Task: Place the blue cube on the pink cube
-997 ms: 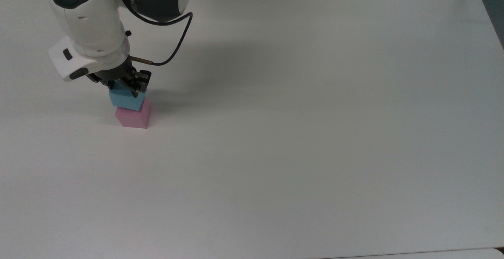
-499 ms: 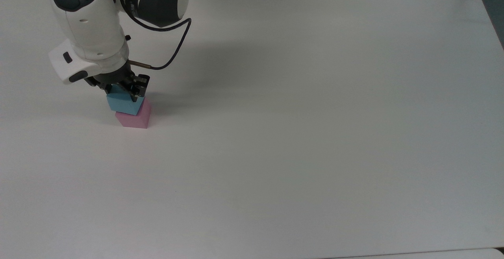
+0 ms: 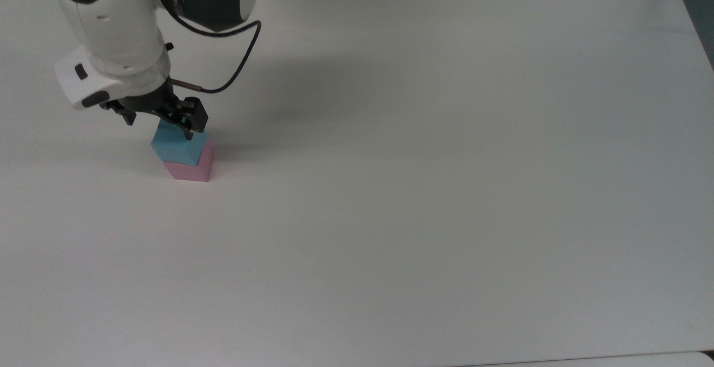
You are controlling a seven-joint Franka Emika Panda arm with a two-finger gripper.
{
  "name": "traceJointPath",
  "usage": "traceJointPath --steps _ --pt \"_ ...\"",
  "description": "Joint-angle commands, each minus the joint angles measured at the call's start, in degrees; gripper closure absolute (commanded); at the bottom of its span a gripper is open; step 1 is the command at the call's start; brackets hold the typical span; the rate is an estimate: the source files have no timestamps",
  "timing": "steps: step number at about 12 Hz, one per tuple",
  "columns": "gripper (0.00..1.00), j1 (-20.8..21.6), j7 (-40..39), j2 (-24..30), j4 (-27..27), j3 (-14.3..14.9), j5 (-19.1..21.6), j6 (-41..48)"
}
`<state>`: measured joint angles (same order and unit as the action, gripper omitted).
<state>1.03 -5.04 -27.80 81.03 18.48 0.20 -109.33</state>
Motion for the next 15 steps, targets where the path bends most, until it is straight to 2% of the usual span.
traceJointPath --steps 1,2,4,5,6,8,9,11,13,15 --pt "0.0 3.7 8.8 12.6 6.0 -0.2 -0.3 2.2" --pt "0.0 4.9 9.4 15.3 6.1 -0.6 -1.0 6.0" --pt "0.0 7.0 10.0 19.9 6.1 -3.7 -1.9 13.1" --pt "0.0 8.7 11.6 21.7 6.6 -5.3 -3.5 16.3" --pt "0.0 9.3 12.2 23.2 7.9 -8.0 -4.5 18.1" --pt "0.0 7.7 11.5 26.1 11.4 -14.8 -4.6 18.5" --pt "0.0 7.1 11.4 26.3 11.7 -16.5 -4.4 18.5" --pt "0.0 7.3 8.8 26.3 11.6 -16.8 -3.5 17.8" --pt "0.0 7.2 9.4 26.3 11.7 -15.9 -1.5 15.4" --pt "0.0 7.2 9.5 26.2 11.6 -15.8 -1.4 15.4"
